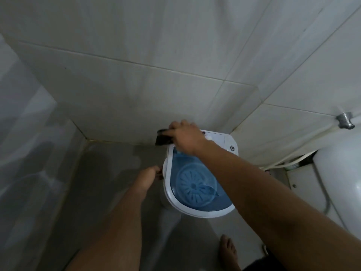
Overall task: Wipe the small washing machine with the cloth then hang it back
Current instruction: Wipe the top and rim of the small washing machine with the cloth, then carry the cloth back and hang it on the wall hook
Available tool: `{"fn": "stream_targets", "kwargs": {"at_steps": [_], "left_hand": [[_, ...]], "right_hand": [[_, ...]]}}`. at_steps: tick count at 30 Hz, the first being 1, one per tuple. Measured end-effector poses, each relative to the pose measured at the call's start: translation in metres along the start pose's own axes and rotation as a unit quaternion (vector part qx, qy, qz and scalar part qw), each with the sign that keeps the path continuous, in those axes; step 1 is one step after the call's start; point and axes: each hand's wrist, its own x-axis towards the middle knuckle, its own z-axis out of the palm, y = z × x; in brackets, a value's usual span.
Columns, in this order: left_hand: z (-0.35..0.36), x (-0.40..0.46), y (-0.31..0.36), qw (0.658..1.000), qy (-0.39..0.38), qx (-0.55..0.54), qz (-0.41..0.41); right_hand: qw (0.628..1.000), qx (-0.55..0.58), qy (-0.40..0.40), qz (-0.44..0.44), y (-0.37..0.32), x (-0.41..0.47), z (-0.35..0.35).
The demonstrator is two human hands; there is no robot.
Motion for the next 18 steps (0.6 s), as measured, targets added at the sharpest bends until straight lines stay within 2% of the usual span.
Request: {"fn": "stream_targets", "kwargs": {"at_steps": [2, 4, 10, 16, 18], "left_hand": [[0.001, 0.0, 0.0, 0.998, 0.008, -0.06, -0.016], [-0.003, 0.001, 0.0, 0.993, 0.0, -0.111, -0.035], [-0.017, 0.001, 0.007, 0.988, 0.042, -0.149, -0.021], [-0.011, -0.025, 0.018, 0.987, 0.032, -0.156, 0.007], [-0.014, -0.04, 0.022, 0.989, 0.047, -0.138, 0.04]], "right_hand": [[0.994, 0.004, 0.033, 0.107, 0.017, 0.005, -0.003], [0.991, 0.0, 0.047, 0.128, 0.015, -0.004, 0.008], [0.998, -0.039, 0.044, 0.005, -0.03, -0.044, 0.035], [0.995, -0.021, 0.033, -0.088, -0.077, -0.114, 0.049], [0.986, -0.052, -0.011, -0.16, -0.095, -0.152, 0.052]]}}
